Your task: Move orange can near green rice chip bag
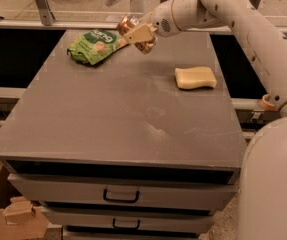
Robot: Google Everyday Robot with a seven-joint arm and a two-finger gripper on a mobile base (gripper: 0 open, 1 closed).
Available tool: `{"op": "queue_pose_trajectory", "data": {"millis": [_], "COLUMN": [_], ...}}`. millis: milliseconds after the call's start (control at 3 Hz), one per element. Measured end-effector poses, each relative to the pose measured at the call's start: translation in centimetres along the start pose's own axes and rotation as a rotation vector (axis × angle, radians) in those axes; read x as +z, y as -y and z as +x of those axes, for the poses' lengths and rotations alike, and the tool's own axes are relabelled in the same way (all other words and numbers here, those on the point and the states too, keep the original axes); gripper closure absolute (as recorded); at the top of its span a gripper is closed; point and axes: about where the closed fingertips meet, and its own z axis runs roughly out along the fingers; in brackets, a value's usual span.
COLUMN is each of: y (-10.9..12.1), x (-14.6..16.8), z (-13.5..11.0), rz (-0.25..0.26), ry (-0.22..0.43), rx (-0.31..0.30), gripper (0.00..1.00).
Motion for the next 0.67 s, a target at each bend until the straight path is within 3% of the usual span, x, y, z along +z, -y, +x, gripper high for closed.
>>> {"op": "queue_pose_trajectory", "data": {"millis": [333,667], "y": [1.8,2.5], "x": [1.1,3.7], "z": [-1.7,-2.7], "rz": [0.036,0.047], "ry": [0.166,0.321], "rx": [-0.008,0.032], "gripper": [1.0,1.0]}}
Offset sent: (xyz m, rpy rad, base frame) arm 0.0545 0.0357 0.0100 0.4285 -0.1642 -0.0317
